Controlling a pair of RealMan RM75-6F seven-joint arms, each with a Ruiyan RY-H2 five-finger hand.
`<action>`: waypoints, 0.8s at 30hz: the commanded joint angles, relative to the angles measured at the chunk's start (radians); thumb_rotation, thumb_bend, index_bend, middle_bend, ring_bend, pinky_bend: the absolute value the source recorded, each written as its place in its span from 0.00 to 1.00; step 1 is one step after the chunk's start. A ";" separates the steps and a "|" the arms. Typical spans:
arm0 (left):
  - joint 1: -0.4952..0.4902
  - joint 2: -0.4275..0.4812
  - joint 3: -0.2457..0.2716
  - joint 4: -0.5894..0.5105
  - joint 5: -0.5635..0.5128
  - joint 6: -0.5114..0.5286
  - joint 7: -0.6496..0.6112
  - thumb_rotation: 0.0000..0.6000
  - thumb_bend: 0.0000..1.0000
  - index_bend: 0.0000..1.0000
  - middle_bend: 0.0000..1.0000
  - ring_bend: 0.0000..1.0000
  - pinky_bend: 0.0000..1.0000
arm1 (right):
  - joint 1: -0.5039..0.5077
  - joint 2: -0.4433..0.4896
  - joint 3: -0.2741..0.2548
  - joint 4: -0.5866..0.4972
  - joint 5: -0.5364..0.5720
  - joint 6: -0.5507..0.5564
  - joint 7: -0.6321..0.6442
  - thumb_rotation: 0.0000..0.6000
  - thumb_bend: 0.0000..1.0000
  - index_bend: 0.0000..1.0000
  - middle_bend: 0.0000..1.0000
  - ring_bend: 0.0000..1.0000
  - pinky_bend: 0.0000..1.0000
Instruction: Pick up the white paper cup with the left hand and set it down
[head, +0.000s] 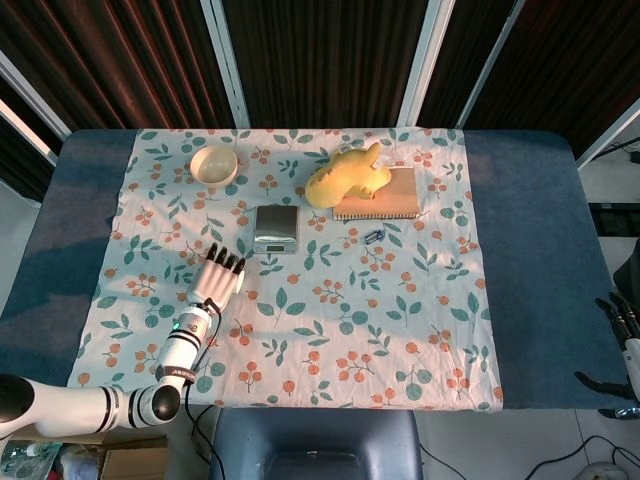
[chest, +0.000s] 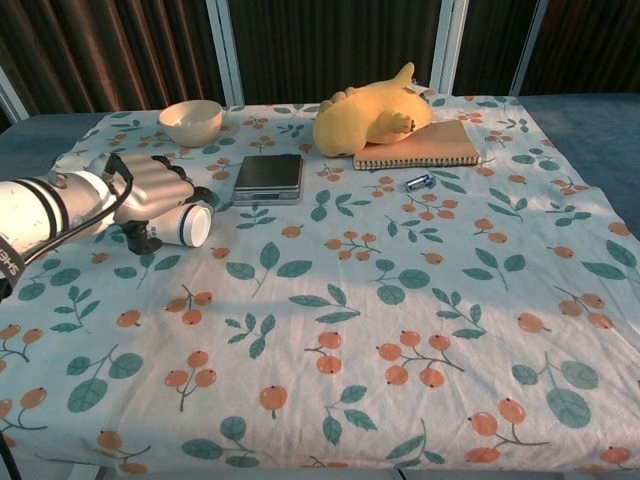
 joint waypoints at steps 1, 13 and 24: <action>0.002 -0.006 0.009 0.011 0.016 0.006 -0.018 1.00 0.47 0.32 0.25 0.03 0.00 | 0.001 0.000 -0.002 0.005 0.000 -0.004 -0.001 1.00 0.00 0.00 0.00 0.00 0.00; 0.120 0.090 0.013 -0.043 0.406 0.078 -0.404 1.00 0.47 0.36 0.37 0.12 0.02 | 0.006 -0.006 -0.003 0.013 0.008 -0.021 -0.001 1.00 0.00 0.00 0.00 0.00 0.00; 0.337 0.029 -0.075 0.235 0.717 0.085 -1.560 1.00 0.44 0.36 0.35 0.13 0.09 | 0.012 -0.004 -0.006 -0.010 0.004 -0.027 -0.026 1.00 0.00 0.00 0.00 0.00 0.00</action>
